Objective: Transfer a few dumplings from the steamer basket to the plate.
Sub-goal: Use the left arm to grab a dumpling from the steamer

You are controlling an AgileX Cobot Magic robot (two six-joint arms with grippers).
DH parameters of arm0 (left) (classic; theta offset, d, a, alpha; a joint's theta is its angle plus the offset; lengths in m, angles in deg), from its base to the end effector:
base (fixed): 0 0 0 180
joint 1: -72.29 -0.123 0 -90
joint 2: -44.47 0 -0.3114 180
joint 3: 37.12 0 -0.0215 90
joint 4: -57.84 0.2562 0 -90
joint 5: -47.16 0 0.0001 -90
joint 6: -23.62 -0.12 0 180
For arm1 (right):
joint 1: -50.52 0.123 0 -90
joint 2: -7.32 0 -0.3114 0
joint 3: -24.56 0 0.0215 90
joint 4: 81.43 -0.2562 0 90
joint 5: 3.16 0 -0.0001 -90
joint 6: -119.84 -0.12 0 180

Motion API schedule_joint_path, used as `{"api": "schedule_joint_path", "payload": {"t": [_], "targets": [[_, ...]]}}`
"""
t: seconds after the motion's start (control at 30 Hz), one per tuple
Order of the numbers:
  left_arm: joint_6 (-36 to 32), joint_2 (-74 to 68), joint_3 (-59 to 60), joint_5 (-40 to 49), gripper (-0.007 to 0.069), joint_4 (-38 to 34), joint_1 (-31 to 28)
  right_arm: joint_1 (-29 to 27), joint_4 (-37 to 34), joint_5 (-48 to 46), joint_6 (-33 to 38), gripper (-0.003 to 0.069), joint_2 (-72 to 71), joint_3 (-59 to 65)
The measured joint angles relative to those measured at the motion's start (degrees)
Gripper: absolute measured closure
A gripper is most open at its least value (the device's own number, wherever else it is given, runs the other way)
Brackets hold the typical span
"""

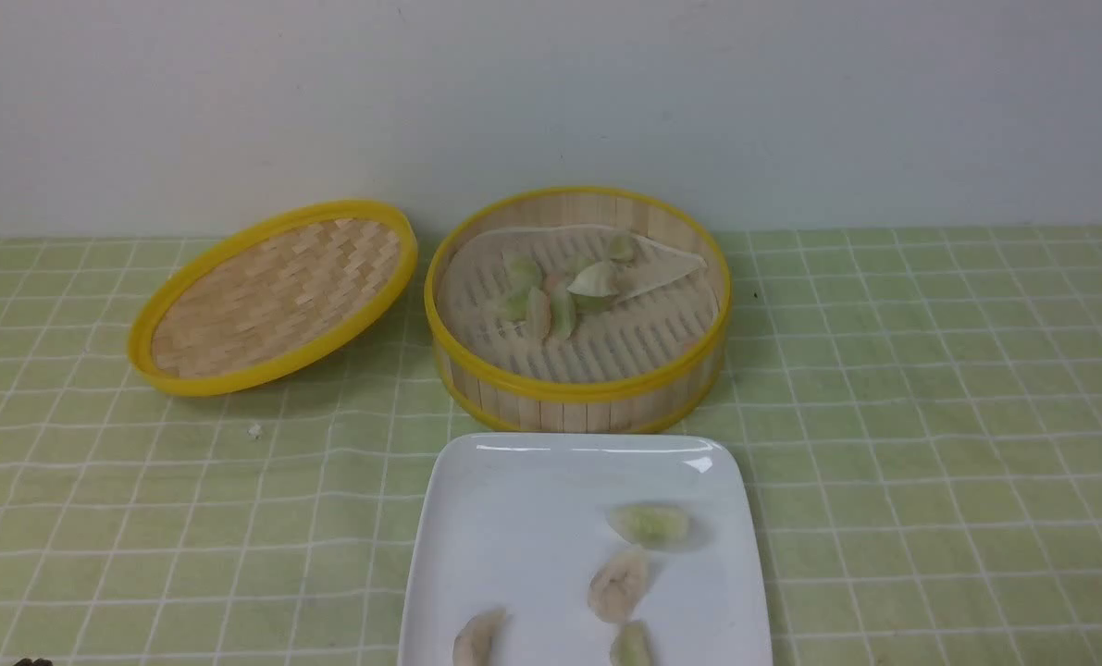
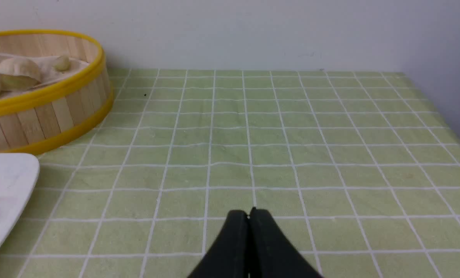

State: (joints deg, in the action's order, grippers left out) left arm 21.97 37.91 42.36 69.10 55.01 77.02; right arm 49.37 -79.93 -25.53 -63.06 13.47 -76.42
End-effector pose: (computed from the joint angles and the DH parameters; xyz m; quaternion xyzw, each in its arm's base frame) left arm 0.0585 -0.0071 0.1606 0.0319 0.8081 -0.0367 0.5870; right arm 0.0582 -0.0024 0.1631 0.0217 0.8063 -0.0021 0.5911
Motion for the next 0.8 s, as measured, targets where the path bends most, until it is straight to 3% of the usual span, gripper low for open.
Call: {"api": "schedule_joint_path", "payload": {"t": [0.6,0.8], "targets": [[0.0,0.0,0.0,0.0,0.0631,0.0,0.0,0.0,0.0,0.0,-0.07,0.0673,0.0,0.0],[-2.77,0.0,0.13,-4.35,0.0631,4.16,0.0,0.0,0.0,0.0,-0.07,0.0673,0.0,0.0]]}}
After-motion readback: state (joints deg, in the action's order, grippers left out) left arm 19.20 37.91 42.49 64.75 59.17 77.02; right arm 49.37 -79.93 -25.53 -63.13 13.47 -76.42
